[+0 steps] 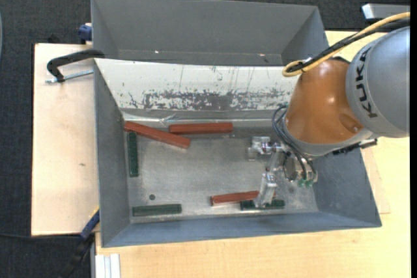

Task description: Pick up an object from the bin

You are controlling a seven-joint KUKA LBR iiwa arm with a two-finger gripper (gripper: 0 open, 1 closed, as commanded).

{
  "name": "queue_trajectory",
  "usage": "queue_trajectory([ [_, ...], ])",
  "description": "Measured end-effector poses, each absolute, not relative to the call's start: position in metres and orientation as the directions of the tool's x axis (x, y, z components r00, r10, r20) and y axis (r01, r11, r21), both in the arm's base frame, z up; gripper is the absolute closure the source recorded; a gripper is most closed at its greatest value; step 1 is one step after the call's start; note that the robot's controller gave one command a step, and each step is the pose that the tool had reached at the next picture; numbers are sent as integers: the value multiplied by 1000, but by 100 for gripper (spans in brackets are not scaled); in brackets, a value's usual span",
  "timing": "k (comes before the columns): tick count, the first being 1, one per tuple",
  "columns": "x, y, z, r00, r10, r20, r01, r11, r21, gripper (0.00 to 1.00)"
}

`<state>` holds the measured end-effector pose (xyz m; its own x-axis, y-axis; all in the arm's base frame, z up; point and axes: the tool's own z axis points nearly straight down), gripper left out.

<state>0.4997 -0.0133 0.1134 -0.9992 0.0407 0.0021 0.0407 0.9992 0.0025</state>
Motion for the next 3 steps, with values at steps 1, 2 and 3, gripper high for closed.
queue_trajectory([
  [1, 491, 2, 71, -999, -50, 3, -50, 999, 1, 100],
  [2, 491, 2, 71, -999, -51, 3, -51, 999, 1, 100],
  [3, 526, -26, 197, -999, -44, -5, -44, 999, 0, 100],
])
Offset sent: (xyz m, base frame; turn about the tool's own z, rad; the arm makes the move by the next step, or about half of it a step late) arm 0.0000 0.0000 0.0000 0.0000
